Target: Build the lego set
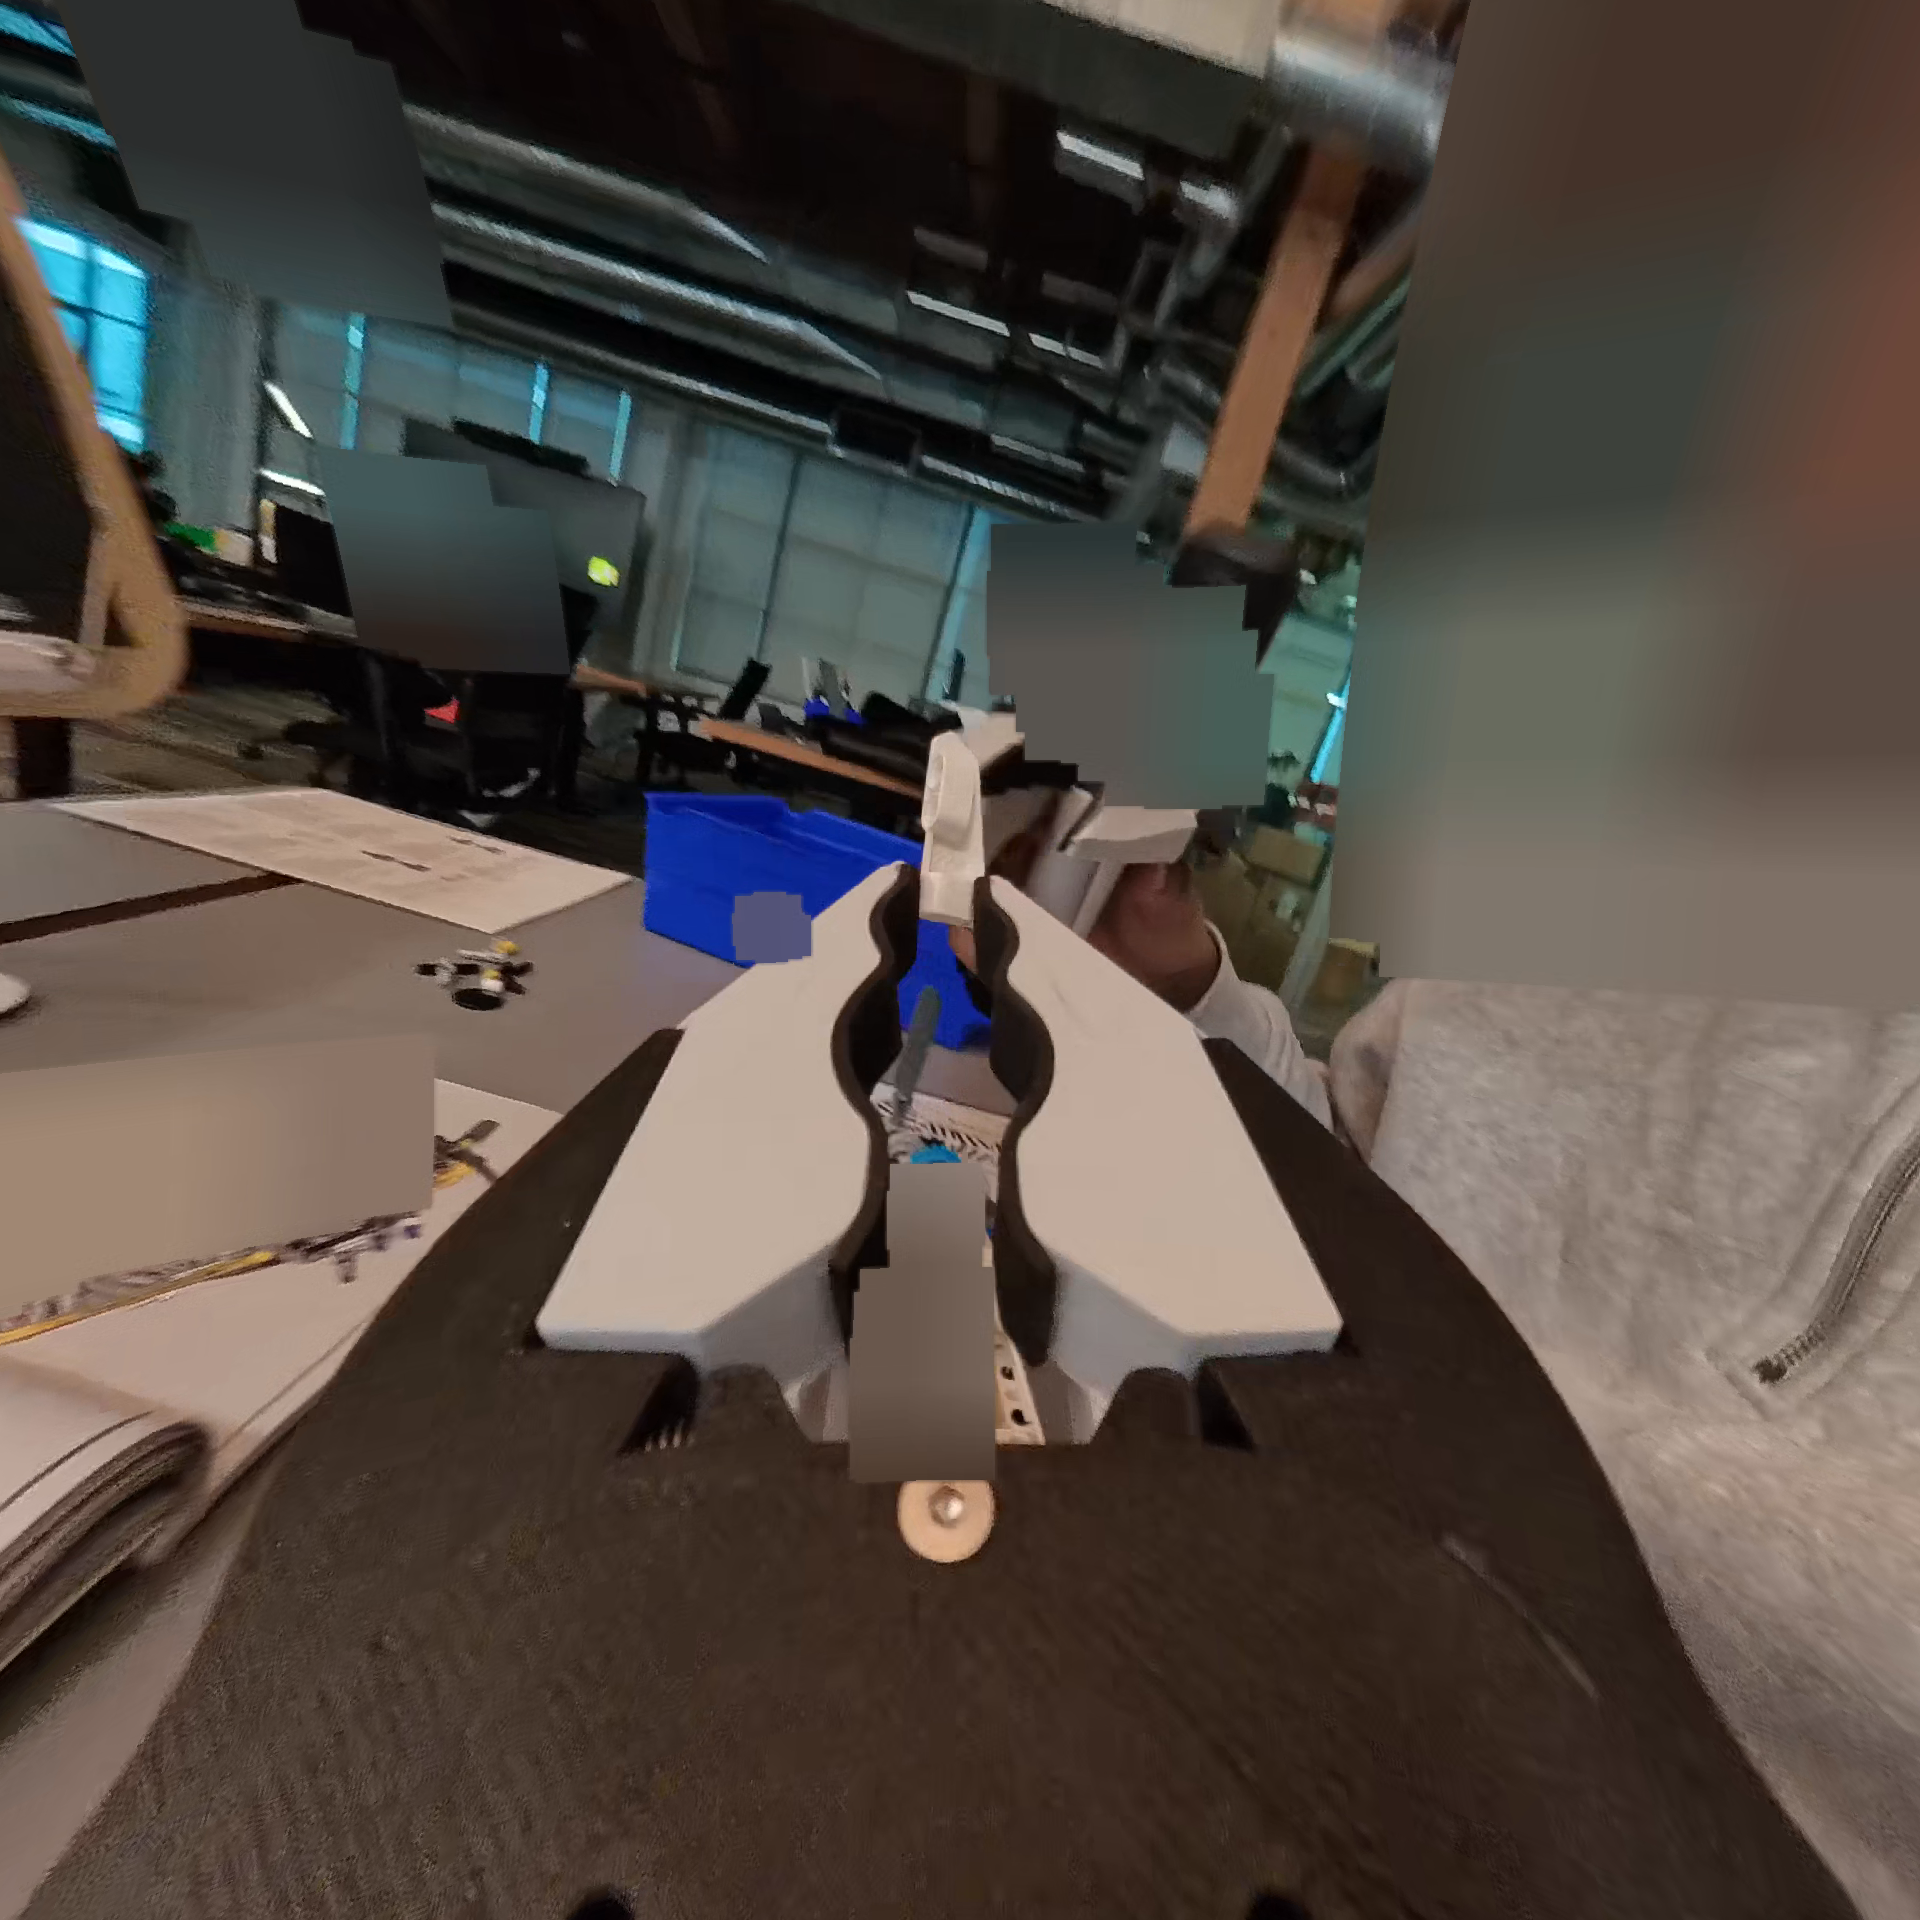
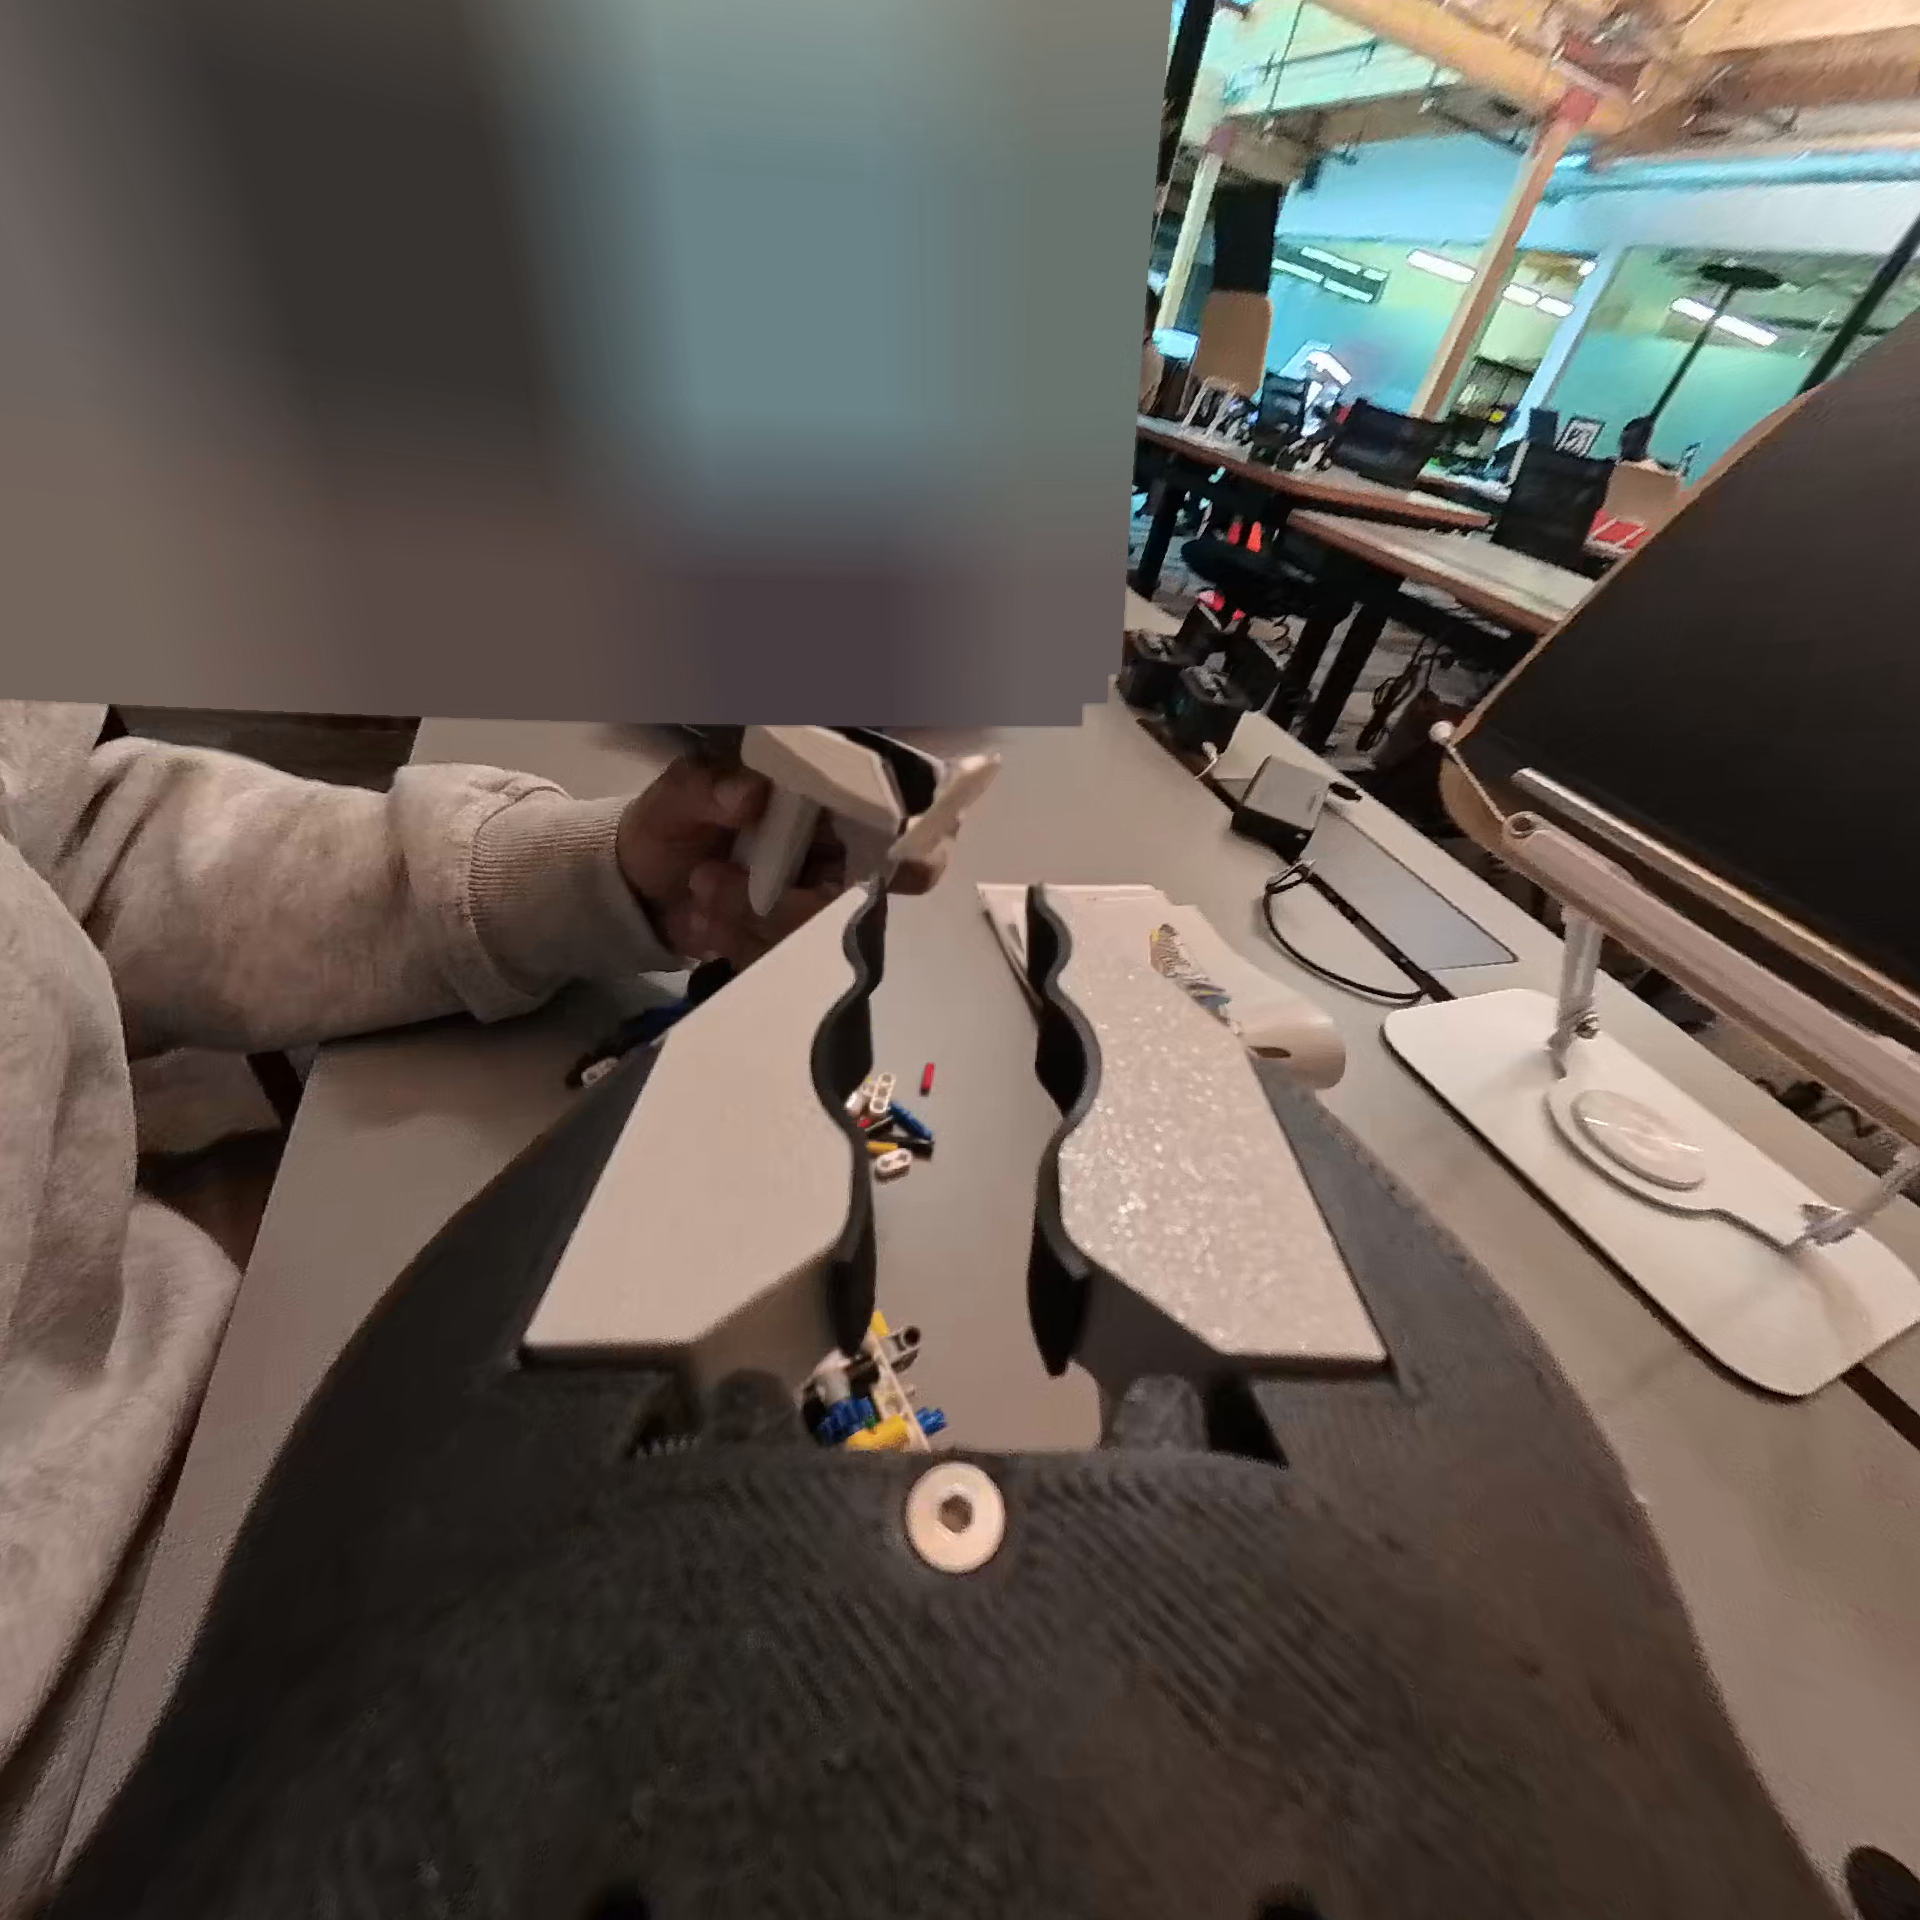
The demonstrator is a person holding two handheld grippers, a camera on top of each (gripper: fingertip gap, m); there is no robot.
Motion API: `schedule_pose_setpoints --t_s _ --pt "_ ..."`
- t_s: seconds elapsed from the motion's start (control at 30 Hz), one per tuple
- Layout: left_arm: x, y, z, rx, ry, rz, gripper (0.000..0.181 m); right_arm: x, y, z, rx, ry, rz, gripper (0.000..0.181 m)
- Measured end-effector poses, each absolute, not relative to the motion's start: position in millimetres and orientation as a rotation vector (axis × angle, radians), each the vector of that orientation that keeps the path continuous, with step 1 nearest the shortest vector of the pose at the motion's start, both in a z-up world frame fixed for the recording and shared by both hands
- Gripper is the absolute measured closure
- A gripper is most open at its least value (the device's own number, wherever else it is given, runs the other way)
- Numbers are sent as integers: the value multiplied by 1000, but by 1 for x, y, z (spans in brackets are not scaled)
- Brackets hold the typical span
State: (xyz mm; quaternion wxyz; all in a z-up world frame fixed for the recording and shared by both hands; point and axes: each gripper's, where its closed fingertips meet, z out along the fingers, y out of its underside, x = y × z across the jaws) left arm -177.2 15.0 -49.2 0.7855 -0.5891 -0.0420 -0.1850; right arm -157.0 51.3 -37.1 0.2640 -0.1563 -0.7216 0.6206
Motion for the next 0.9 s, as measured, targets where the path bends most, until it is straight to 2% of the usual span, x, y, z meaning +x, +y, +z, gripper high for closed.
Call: schedule_pose_setpoints --t_s 0.27,0.47,0.9 --pt "-228 -39 -93 -1463 -327 -434 173 -163 68 -27 -488 -1879 1707 158" --pt "-243 -54 -160 -1808 -468 -364 173 -167 65 -34 -497 -1898 1688 159" --pt "-230 -44 -152 -1764 -374 -393 173 -173 58 -44 -492 -1930 1670 160"
